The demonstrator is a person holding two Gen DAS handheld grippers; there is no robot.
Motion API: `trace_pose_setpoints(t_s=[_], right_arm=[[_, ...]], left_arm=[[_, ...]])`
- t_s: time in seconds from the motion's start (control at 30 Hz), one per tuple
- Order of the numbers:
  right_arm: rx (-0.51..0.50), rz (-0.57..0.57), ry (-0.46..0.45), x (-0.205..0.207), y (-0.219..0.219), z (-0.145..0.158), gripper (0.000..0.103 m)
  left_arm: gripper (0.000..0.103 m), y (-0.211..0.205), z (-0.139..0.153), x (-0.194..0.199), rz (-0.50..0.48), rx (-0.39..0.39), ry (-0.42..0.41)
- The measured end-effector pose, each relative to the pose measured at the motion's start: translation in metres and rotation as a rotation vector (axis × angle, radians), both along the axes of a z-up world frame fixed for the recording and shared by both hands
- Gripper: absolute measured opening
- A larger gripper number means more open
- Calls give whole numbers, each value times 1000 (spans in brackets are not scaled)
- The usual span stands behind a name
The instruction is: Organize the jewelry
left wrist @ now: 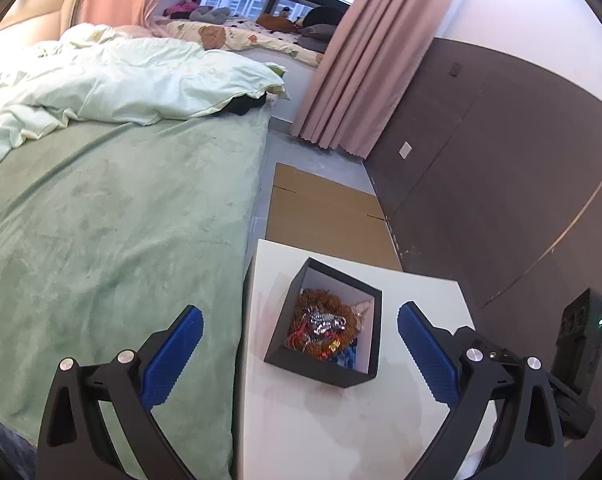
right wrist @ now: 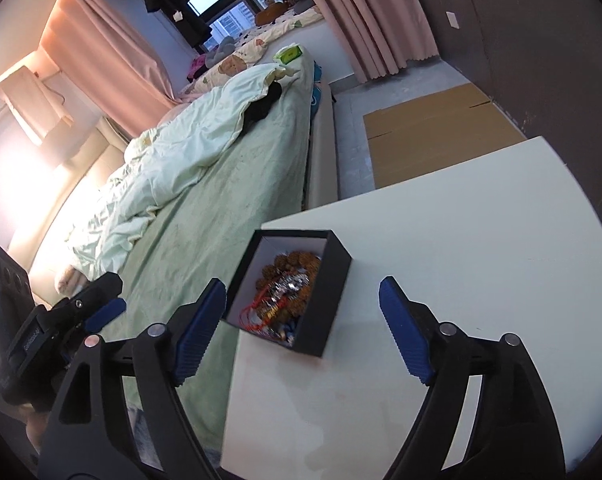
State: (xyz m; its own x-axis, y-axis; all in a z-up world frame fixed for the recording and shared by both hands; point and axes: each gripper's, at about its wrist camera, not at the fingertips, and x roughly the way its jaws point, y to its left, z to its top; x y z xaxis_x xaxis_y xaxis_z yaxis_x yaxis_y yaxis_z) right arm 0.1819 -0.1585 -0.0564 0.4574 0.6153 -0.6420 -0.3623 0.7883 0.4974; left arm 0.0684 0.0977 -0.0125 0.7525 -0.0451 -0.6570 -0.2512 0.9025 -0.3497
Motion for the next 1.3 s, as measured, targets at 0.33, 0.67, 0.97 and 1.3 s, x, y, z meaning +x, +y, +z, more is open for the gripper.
trace_pose_setpoints(t_s=[0.33, 0.67, 0.97, 1.3], right_arm=[[-86, -12, -77, -30, -37, 12, 96], [-128, -24, -125, -55, -63, 29, 97], [-158, 6, -178, -74, -70, 41, 97], [-186, 22, -184, -81, -74, 37, 97]], left_arm=[[95, -31, 1, -14, -25, 187, 5], [95, -64, 16, -34, -71, 256, -71], [95, -90, 27, -53, -130, 278, -130], [95, -95, 24, -55, -157, 263, -124]])
